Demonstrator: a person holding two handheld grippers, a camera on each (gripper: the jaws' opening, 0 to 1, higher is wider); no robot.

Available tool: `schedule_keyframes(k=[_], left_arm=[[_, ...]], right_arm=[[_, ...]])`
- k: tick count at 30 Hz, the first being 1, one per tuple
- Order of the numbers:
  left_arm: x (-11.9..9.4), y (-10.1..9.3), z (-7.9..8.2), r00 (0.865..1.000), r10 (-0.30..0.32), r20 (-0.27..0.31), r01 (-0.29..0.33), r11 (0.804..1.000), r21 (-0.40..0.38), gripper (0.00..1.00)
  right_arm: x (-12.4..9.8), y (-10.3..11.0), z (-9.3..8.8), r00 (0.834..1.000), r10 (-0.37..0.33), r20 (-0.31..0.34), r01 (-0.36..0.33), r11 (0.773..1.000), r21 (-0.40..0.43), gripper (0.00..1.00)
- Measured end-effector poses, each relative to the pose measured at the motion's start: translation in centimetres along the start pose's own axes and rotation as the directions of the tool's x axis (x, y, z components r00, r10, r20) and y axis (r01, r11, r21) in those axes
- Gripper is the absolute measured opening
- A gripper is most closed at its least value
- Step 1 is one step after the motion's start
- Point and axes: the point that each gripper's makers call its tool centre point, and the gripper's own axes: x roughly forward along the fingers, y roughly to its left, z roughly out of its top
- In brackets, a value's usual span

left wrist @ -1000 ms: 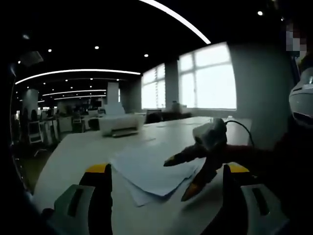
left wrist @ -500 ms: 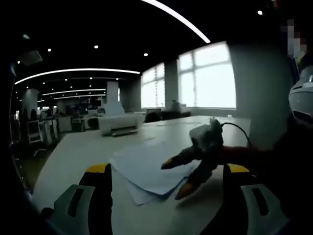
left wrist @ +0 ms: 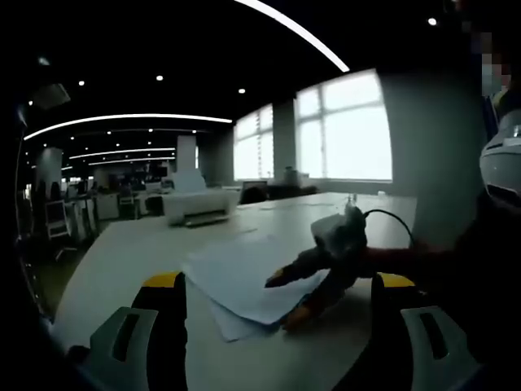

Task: Organize the stack of printing papers by aligning and flattening the scattered papers on the table

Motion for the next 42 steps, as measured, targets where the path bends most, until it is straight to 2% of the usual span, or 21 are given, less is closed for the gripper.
schedule_keyframes(k=[8,13,20,23,25,28,38,42], left_arm=[[0.0,-0.1,0.0,1.0,-0.001,0.0,0.001,1.0,0.001,0.96],[0.1,-0.1,0.0,1.0,0.0,-0.004,0.0,1.0,0.005,0.96],[0.1,-0.2,0.0,1.0,-0.001,-0.002,0.001,1.0,0.001,0.96],[0.2,-0.2,0.0,1.0,-0.001,-0.003,0.001,1.0,0.001,0.96],[0.2,-0.2,-0.1,1.0,-0.001,-0.005,0.001,1.0,0.003,0.96],[0.1,-0.2,-0.1,1.0,0.0,-0.004,0.0,1.0,0.001,0.96],[0.1,-0.1,-0.2,1.0,-0.001,-0.004,0.001,1.0,-0.002,0.96],[0.1,-0.1,-0.2,1.0,0.0,-0.004,0.0,1.0,-0.002,0.96]], right_arm=[[0.1,-0.2,-0.4,1.0,0.016,0.003,-0.016,0.999,0.048,0.57],[0.2,-0.7,-0.5,1.0,0.012,0.012,-0.013,0.997,0.075,0.48],[0.2,-0.6,-0.4,1.0,0.009,0.019,-0.011,0.997,0.079,0.47],[0.1,-0.7,-0.4,1.0,0.009,0.026,-0.011,0.996,0.089,0.34],[0.0,0.1,-0.2,0.997,0.057,0.044,-0.063,0.987,0.15,0.21],[0.0,0.0,-0.2,0.997,0.054,0.047,-0.061,0.986,0.156,0.19],[-0.2,0.9,0.1,0.996,0.072,0.052,-0.08,0.985,0.155,0.03],[-0.3,0.9,0.3,0.997,0.061,0.056,-0.069,0.987,0.146,0.0]])
